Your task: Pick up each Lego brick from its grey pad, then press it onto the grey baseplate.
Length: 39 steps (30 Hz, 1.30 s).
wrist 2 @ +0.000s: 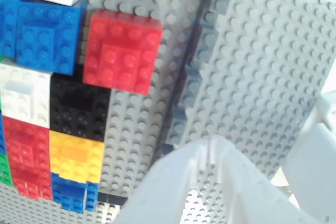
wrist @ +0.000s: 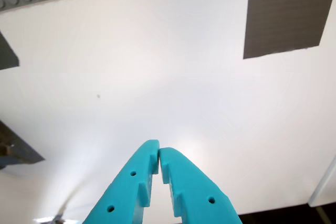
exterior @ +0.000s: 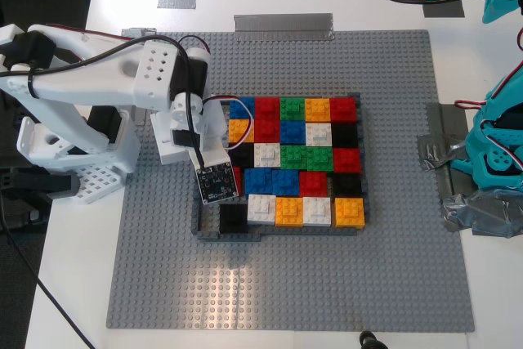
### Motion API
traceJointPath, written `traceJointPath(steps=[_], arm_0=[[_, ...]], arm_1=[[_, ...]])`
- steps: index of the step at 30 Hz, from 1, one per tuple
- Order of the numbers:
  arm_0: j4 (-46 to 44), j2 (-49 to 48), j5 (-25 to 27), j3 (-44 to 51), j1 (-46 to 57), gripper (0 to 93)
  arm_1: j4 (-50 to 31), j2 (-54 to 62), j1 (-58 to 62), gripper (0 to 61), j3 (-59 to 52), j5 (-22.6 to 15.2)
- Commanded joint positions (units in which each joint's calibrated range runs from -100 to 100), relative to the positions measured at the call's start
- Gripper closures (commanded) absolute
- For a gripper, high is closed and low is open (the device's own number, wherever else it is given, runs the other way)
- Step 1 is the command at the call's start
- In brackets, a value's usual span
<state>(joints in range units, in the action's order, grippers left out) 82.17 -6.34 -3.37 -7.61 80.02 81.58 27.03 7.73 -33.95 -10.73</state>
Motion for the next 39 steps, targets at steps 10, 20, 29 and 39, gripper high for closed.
traceJointPath(steps=[10, 20, 29, 39], arm_0=[[-0.24, -0.53, -0.22, 0.34, 0.32, 92.7], [-0.24, -0.44, -0.12, 0.34, 0.32, 92.7], [-0.24, -0.44, -0.12, 0.34, 0.25, 92.7], [-0.24, -0.44, -0.12, 0.34, 0.25, 92.7]], arm_1=[[-12.33, -2.82, 8.27, 61.3, -4.74, -3.61], [-18.68, -7.97, 8.56, 61.3, -5.2, -3.56], [-22.26, -9.52, 6.96, 61.3, -4.93, -1.85], [-24.29, -11.24, 3.77, 61.3, 2.03, 2.79]])
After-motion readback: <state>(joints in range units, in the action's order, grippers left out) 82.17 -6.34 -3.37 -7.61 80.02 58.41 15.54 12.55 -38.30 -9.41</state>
